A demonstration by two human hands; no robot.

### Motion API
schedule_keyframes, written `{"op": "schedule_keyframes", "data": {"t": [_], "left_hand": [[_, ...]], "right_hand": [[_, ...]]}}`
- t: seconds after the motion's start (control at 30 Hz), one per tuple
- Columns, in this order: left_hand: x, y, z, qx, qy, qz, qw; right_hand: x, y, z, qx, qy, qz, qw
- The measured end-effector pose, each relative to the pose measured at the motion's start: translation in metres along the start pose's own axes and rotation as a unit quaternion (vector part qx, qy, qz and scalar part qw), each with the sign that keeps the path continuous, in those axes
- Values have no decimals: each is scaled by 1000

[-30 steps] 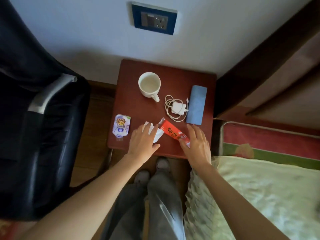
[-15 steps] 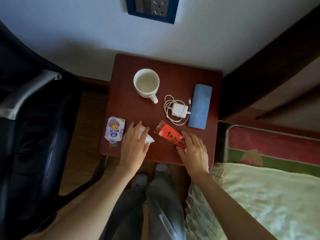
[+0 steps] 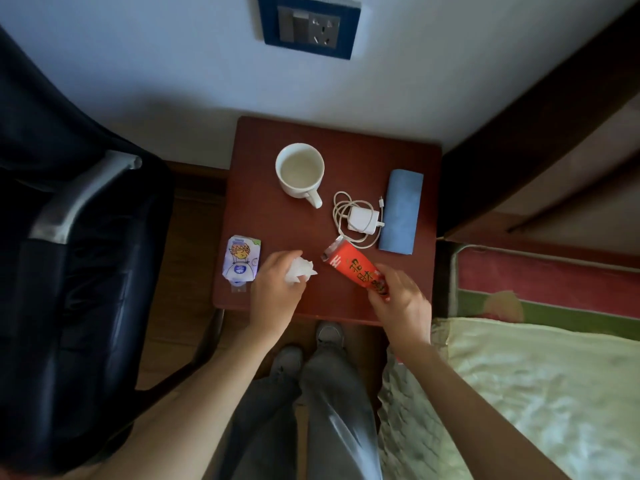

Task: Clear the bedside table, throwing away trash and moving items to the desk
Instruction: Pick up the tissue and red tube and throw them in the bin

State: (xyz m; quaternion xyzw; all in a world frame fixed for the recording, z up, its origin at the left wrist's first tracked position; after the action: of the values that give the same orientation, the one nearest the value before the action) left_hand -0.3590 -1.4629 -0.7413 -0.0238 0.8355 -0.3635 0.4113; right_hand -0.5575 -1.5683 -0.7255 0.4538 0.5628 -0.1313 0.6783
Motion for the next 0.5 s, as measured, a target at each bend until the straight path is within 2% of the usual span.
{"op": "schedule_keyframes", "data": {"t": [0.23,0.37,0.5], "left_hand": [[-88,-88,-71,81,69,-98,989],[-137,-131,-129,161,79,-106,978],[-158,-156,-188,212,120,-100,965]], "right_hand": [[-112,39,-56,57,-97,24,993],[-175,64,-110,98,-154,33,983],[-230,92,-186,137,-216,19,966]]}}
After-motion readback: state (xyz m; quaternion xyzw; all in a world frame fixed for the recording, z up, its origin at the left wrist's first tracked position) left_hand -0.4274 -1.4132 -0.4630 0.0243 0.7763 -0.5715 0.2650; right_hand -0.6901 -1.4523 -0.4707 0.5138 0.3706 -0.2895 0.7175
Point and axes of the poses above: each hand's wrist, its own z-axis towards the middle knuckle, its own x-axis out of the palm, y = z × x, the point moved 9 cm from there along z, towards the middle knuckle, and after that the axes turned 14 degrees about -x, right-handed, at the moved point
